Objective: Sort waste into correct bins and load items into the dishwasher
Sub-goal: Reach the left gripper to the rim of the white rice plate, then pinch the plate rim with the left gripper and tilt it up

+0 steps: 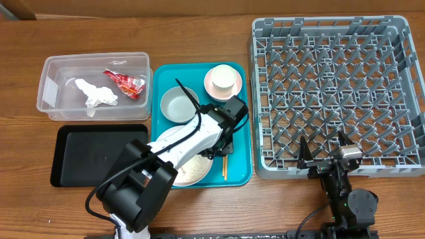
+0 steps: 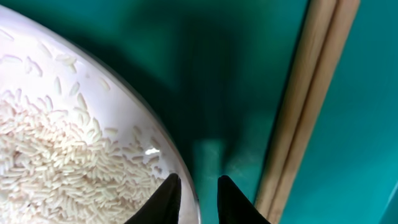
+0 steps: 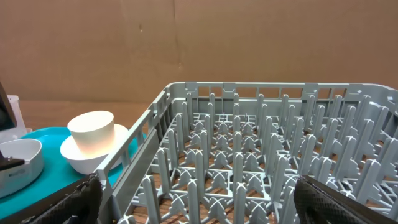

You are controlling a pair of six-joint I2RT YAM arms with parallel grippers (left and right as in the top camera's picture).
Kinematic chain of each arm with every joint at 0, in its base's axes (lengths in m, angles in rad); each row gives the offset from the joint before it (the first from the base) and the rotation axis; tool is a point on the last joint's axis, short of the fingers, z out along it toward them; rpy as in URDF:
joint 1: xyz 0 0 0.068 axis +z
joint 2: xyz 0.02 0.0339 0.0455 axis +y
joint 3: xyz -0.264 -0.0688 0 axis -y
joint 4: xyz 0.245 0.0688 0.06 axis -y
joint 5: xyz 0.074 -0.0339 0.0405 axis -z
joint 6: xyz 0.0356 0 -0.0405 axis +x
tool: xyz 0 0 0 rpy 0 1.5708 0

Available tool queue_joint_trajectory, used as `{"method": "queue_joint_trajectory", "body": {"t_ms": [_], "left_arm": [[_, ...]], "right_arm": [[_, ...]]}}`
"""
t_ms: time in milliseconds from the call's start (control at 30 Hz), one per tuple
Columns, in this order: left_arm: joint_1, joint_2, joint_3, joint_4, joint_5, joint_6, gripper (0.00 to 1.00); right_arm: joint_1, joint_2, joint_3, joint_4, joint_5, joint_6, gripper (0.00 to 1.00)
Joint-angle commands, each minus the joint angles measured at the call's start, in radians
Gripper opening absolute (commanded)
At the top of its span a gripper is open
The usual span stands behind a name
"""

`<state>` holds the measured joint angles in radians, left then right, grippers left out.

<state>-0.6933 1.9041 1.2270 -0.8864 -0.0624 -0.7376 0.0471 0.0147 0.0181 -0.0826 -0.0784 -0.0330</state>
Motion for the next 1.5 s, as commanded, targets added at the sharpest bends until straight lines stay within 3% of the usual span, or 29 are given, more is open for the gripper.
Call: {"method": "queue_joint_trajectory", "body": {"t_ms": [0, 433, 600, 1467], "left_arm": [[-0.001, -0.002, -0.021, 0.008, 0.004, -0.003, 0.22], [-0.001, -0.001, -0.021, 0.019, 0.004, 0.002, 0.13], [-0.001, 0.0, -0.021, 0.019, 0.004, 0.002, 0.04], [-0.064, -0.001, 0.039, -0.109, 0.023, 0.019, 0.04]], "right_arm": [[-0.003, -0.011, -0.01, 0.005, -0.002, 0.003, 1.0], [-0.003, -0.011, -0.01, 0.005, -0.002, 0.003, 1.0], [-0.003, -0.011, -0.01, 0.005, -0.002, 0.003, 1.0], [-0.003, -0.011, -0.01, 0.005, -0.002, 0.003, 1.0]]}}
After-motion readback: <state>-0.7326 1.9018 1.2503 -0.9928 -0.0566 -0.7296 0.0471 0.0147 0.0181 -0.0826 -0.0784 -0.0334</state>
